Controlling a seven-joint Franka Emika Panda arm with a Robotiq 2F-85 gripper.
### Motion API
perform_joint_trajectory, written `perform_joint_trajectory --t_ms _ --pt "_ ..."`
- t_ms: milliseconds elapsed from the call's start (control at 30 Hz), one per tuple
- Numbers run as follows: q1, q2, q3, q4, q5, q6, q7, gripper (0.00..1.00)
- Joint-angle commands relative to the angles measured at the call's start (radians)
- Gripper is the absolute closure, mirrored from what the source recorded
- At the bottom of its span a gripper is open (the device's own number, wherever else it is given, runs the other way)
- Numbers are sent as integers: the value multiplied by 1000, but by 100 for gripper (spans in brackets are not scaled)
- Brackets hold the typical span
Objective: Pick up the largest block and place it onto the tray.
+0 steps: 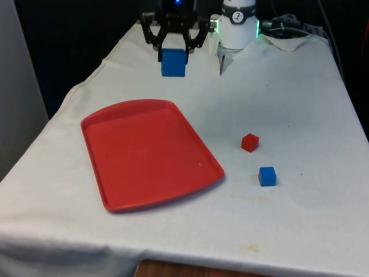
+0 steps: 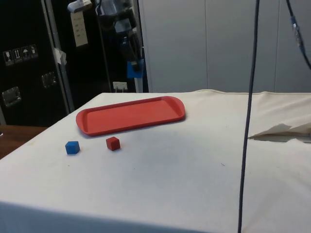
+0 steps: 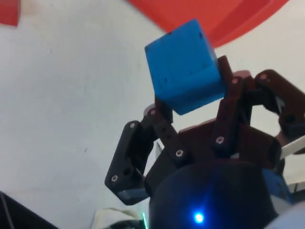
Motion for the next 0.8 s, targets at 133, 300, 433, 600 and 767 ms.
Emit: perform_joint_trajectory --t_ms 133,300,433,600,767 --pt "-6 61 -16 46 34 8 -26 98" --pt "-28 169 -33 136 102 8 -71 98" --pt "-35 219 -43 173 134 11 -89 98" --pt "-46 308 -65 233 202 15 -125 98" --pt "-50 363 -82 259 261 21 -154 98"
